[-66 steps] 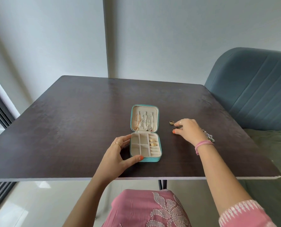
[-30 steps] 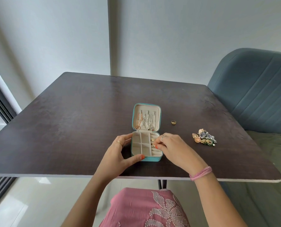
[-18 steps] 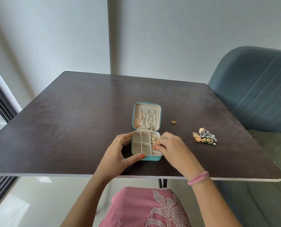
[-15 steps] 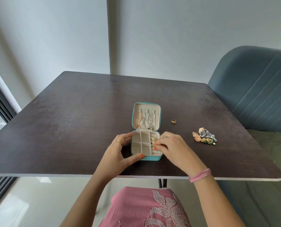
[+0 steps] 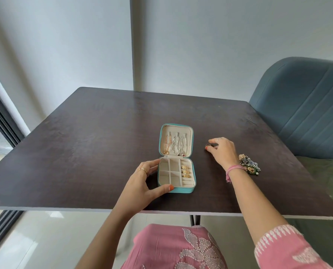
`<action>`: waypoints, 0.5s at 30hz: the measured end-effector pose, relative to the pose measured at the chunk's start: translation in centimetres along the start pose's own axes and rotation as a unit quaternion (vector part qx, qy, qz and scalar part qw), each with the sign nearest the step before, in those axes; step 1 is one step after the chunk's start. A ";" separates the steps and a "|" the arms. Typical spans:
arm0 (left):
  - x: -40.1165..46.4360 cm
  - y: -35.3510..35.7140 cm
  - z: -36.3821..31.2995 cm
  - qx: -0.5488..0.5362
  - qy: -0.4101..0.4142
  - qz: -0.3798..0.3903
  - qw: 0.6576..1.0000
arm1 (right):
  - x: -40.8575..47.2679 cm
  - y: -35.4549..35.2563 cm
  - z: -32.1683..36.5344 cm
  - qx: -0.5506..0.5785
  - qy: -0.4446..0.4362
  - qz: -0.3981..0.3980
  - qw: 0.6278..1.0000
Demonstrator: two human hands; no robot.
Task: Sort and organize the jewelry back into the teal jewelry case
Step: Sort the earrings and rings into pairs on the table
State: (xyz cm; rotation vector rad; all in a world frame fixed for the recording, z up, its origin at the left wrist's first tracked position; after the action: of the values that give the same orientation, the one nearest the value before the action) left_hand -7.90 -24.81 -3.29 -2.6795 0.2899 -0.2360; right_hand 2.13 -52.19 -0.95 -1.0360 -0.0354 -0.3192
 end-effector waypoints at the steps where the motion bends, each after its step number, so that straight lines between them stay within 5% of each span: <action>1: 0.0 0.0 0.0 0.000 -0.001 0.000 1.000 | 0.1 0.0 0.1 -0.005 -0.004 -0.006 1.000; 10: 0.1 0.0 0.0 0.006 -0.001 0.001 1.000 | -2.4 -1.2 1.5 0.058 -0.021 -0.018 0.998; 15: 0.1 0.0 0.1 0.009 0.008 -0.002 1.000 | -9.2 -2.0 5.2 0.160 -0.085 0.081 0.980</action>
State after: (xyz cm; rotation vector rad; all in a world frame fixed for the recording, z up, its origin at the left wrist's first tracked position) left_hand -7.83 -24.77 -3.34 -2.6627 0.2858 -0.2613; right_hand -6.61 -46.48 1.76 -0.7391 -0.1511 -0.0712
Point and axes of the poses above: each hand's wrist, its own x-axis towards the middle knuckle, its own y-axis out of the palm, z = x × y, the point moved 9 cm from there along x, towards the middle knuckle
